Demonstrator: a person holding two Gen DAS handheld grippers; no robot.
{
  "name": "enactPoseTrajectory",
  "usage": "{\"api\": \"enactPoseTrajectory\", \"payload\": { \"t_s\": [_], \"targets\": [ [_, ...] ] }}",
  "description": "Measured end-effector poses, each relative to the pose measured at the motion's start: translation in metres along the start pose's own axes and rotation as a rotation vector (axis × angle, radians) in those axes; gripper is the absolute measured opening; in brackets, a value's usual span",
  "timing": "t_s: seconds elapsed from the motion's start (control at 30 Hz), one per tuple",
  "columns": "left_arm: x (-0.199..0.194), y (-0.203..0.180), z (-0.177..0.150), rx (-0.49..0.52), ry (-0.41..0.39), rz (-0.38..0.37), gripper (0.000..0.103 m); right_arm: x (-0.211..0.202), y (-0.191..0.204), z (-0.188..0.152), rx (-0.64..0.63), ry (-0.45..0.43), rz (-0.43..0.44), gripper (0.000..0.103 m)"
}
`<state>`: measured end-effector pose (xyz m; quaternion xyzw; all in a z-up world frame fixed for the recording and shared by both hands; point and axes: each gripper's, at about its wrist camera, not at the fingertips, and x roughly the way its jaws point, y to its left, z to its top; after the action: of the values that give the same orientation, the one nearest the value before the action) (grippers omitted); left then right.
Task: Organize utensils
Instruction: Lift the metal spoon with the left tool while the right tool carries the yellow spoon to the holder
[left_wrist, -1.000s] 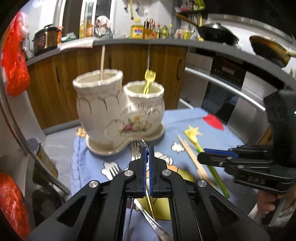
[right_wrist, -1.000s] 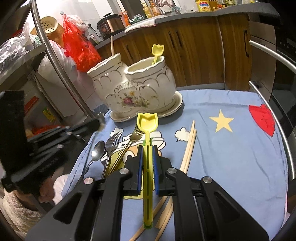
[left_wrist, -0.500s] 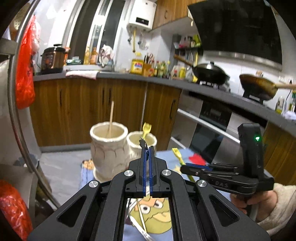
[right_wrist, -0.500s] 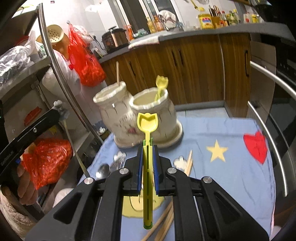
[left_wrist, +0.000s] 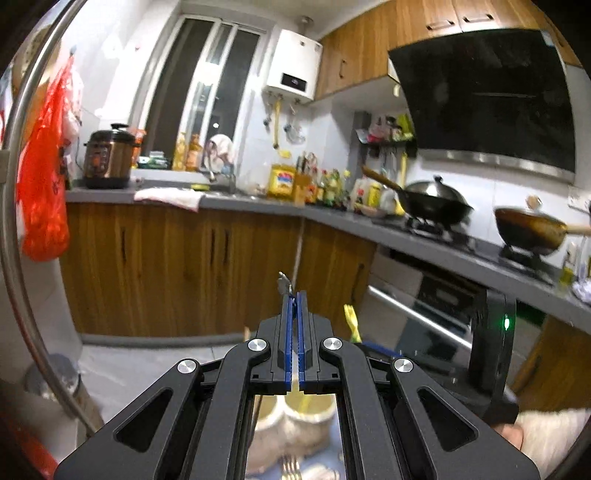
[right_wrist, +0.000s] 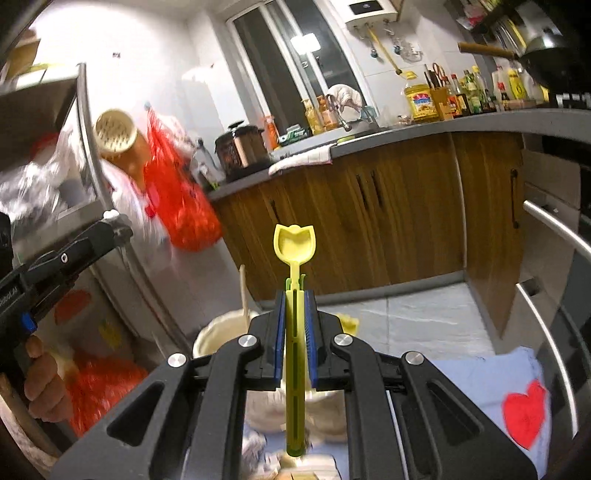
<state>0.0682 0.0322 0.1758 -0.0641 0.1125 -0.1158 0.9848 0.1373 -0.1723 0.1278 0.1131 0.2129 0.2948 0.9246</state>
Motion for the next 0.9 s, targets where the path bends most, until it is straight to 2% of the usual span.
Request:
{"api": "enactPoseTrajectory", "payload": {
  "t_s": [0.17, 0.3, 0.63, 0.9],
  "targets": [
    [0.019, 0.003, 0.015, -0.022, -0.052, 0.039, 0.003, 0.018, -0.004, 0.012, 0.018, -0.062, -0.034, 0.010],
    [0.033, 0.000, 0.013, -0.008, -0.054, 0.069, 0.003, 0.036, 0.001, 0.009, -0.009, -0.070, -0.075, 0.010],
    [0.049, 0.027, -0.024, -0.073, 0.035, 0.088, 0.003, 0.065, -0.002, -0.019, -0.046, -0.044, -0.132, 0.010],
    [0.046, 0.033, -0.044, -0.069, 0.078, 0.075, 0.003, 0.062, 0.001, -0.034, -0.116, -0.033, -0.138, 0.010]
  ]
}}
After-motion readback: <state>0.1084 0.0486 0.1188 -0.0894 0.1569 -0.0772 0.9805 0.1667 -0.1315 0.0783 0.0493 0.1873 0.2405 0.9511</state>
